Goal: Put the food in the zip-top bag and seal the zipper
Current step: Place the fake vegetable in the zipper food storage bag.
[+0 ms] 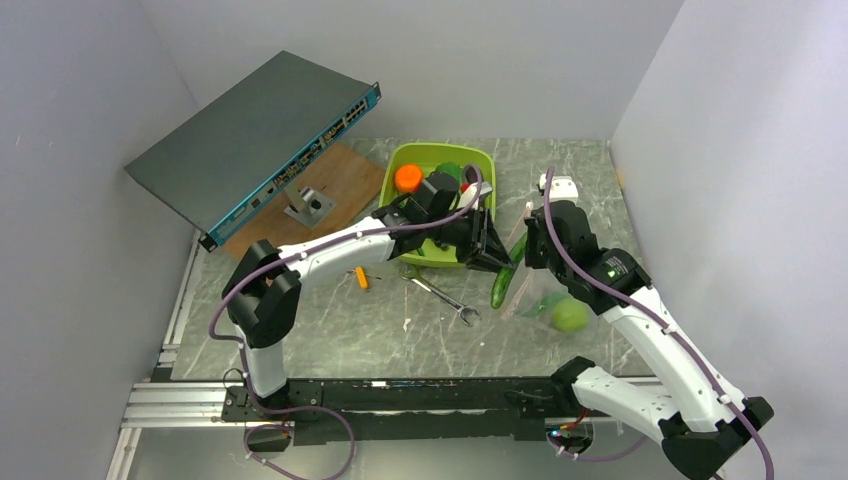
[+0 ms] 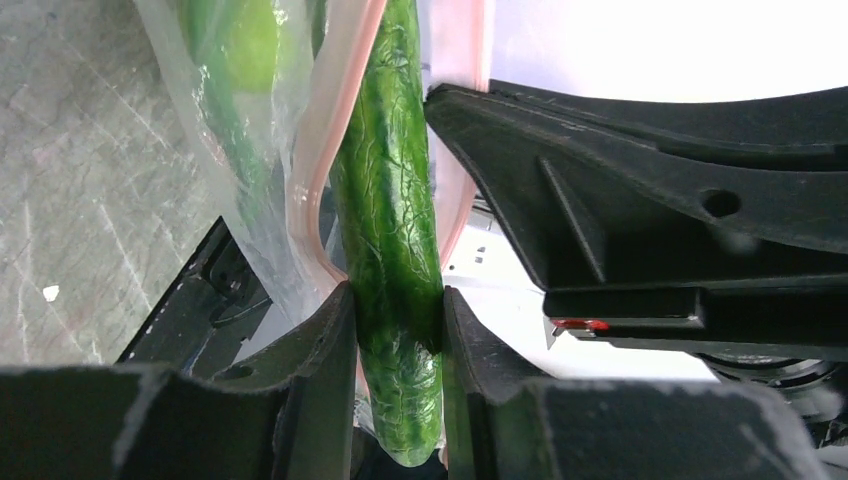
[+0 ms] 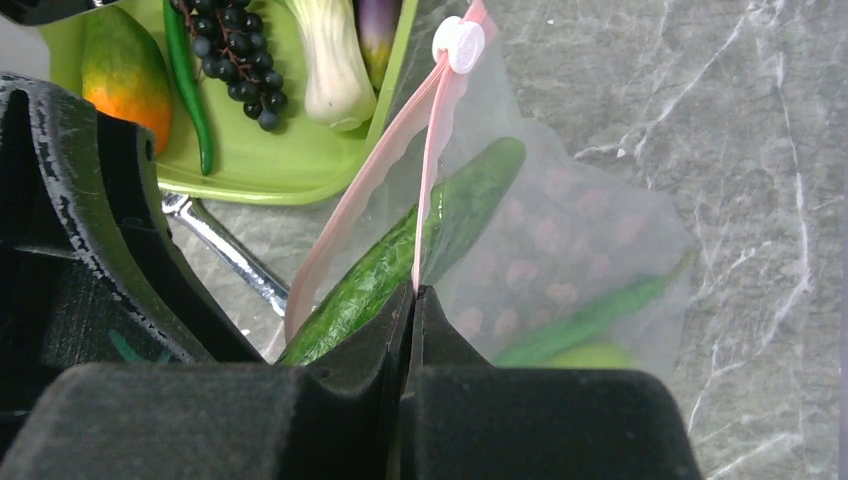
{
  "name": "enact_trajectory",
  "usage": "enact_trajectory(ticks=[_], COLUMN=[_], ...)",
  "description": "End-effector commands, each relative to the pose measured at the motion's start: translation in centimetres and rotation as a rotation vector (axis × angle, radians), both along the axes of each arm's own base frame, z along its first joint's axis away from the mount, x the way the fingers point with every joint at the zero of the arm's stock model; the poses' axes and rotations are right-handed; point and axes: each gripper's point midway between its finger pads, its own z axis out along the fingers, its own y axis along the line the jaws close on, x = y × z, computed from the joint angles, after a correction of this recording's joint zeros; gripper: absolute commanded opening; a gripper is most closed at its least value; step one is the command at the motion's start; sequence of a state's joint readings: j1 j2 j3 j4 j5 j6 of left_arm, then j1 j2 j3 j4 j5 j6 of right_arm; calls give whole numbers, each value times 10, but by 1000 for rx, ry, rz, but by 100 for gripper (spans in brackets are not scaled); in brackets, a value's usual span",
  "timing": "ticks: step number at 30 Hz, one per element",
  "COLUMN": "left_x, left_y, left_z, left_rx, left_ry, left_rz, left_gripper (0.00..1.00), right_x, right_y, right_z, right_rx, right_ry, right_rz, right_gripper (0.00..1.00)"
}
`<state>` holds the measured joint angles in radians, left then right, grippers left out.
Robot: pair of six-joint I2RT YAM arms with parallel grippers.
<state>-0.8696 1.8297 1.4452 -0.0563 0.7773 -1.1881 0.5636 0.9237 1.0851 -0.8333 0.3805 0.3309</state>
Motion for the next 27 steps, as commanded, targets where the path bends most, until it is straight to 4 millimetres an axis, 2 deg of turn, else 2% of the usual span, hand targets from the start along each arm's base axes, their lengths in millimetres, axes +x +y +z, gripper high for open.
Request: enact_trajectory(ticks=[1, 8, 12, 16, 21, 27], left_x=[0, -5, -12, -19, -21, -23], left_y=[-1, -3, -8, 1, 6, -7], left_z=[39, 39, 61, 79, 73, 72], left_rx=[-56, -41, -135, -175, -147, -146], left_ry=[-83, -69, -48, -51, -38, -41], left_rz=[17, 19, 8, 31, 57, 57], left_gripper=[15, 14, 14, 16, 16, 16], right_x=[6, 5, 5, 6, 6, 5], right_y=[6, 1, 1, 1, 4, 2], right_z=[22, 21, 20, 20, 23, 24], right_rx=[39, 26, 16, 18, 33, 28], right_ry=[-65, -71, -61, -66, -72, -74], right_rz=[8, -8, -9, -4, 3, -5], right_gripper=[0, 0, 0, 0, 0, 0])
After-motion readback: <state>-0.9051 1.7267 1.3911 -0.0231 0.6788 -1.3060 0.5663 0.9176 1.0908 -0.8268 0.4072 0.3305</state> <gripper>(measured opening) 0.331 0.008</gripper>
